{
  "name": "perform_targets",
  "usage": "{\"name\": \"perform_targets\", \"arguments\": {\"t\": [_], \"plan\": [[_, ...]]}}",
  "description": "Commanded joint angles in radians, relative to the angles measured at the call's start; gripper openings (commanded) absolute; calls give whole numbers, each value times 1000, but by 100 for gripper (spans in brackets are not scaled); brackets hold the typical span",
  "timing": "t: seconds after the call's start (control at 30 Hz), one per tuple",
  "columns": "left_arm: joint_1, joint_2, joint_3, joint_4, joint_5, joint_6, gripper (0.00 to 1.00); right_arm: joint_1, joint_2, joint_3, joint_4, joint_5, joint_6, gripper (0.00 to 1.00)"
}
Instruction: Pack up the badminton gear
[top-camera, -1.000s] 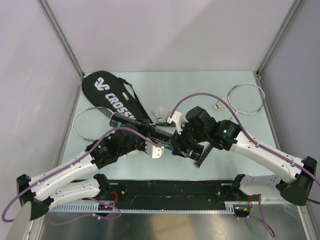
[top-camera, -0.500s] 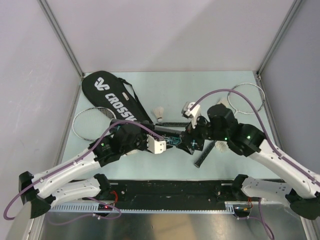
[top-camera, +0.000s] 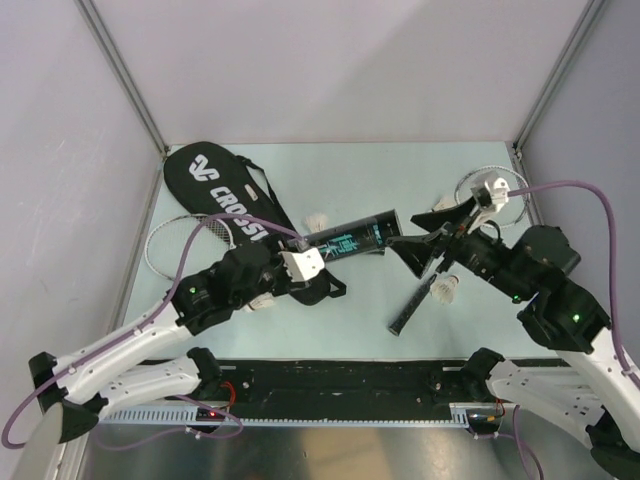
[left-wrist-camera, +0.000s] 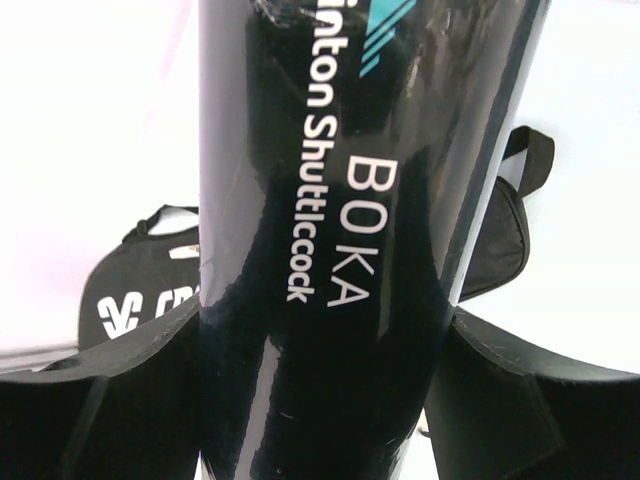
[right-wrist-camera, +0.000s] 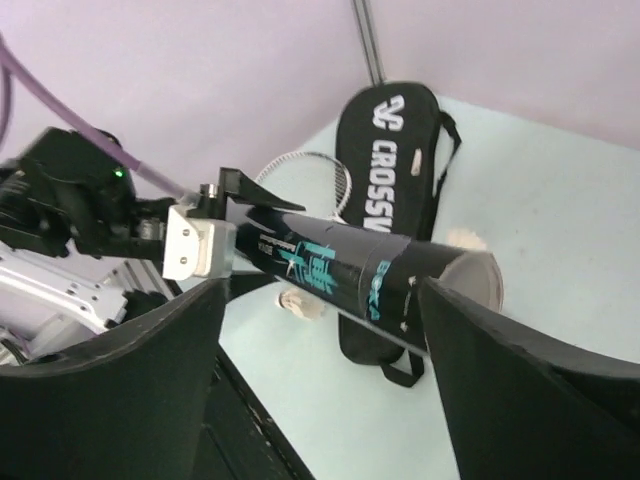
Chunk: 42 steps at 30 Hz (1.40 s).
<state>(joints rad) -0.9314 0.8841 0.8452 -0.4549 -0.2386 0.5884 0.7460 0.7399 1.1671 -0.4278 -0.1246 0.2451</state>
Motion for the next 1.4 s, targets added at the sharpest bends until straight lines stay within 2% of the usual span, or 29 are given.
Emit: {"name": "perform_targets", "arguments": {"t": [0.0,0.1,0.17,0.4,0.53,0.87,1.1,1.17,1.37], "plan": [[27,-71,17,70,-23,-158,37,-5,8,23,68,-3,61,77],[37,-132,-37,95,-4,-170,38,-9,30,22,54,-42,67,64],[40,-171,-66,106,1,-173,39,-8,44,22,61,-100,76,59],[42,-269,-139,127,31,-184,38,-10,81,22,97,-173,82,49],[41,-296,-162,135,61,-164,36,-13,96,23,118,-179,69,48],[41,-283,-167,139,94,-146,38,-44,108,23,101,-133,21,52],[41,-285,-178,148,125,-127,38,-92,146,23,82,-289,28,49],[41,-288,-178,151,130,-126,38,-103,153,23,82,-335,32,44],[41,-283,-179,158,116,-131,36,-175,154,23,112,-504,86,15]]}}
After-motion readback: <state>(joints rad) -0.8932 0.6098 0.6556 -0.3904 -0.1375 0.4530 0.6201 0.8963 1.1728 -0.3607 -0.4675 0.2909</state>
